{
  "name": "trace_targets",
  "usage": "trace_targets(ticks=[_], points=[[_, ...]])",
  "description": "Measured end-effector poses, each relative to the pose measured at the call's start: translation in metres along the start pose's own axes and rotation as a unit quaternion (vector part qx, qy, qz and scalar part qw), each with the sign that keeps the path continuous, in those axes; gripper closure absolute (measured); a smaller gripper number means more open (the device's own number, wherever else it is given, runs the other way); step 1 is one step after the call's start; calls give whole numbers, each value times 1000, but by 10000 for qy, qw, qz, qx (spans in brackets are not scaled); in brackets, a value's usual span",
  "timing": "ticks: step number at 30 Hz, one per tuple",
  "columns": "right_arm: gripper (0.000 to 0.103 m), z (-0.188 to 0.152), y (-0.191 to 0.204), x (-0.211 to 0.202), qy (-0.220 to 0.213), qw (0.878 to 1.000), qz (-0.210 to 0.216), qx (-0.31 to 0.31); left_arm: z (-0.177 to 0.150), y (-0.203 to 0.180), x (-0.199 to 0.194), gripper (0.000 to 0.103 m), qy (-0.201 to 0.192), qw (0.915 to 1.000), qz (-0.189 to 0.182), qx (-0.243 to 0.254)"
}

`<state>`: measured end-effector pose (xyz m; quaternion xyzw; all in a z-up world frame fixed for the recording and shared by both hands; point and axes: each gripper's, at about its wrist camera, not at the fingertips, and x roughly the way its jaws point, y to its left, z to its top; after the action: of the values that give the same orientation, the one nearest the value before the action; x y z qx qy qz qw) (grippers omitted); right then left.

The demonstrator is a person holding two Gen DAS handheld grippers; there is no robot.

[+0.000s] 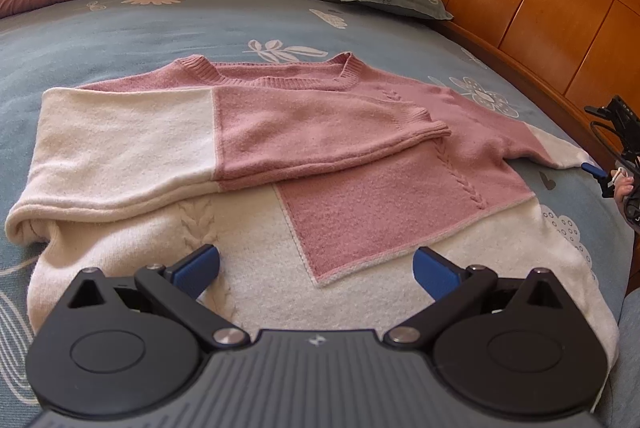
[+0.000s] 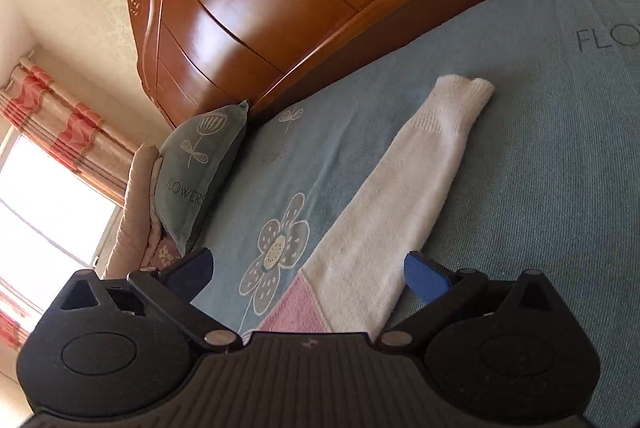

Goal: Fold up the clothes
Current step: 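Close the right gripper on the white sleeve cuff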

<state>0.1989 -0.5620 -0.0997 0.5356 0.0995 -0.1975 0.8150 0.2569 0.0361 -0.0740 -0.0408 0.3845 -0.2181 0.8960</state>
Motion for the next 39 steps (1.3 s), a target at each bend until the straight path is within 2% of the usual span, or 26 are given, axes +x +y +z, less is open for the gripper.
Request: trace_targets(ticks=[3,6,9,23,36,39], points=[[0,9,-15,8,160,9991,74,391,-1,0,0,1,-43,10000,13,9],[0,10,-16,21,421,9989,-81,186,-2,-1,0,1,-69,10000,25,35],[0,5,-8,26,491,9986,-159,-140,-3,-2,1,1,-101,9999,47,60],[0,16,-10,47,177,9990,250,-316,-4,-1,0,1,-152,9999,34,69],[0,13,8,73,92,9912,117,-1316,-5,-1,1,1,-175,9997,56,154],[0,10,9,72,94,9909,75,-1344,-5,-1,1,1,-177,9997,43,134]])
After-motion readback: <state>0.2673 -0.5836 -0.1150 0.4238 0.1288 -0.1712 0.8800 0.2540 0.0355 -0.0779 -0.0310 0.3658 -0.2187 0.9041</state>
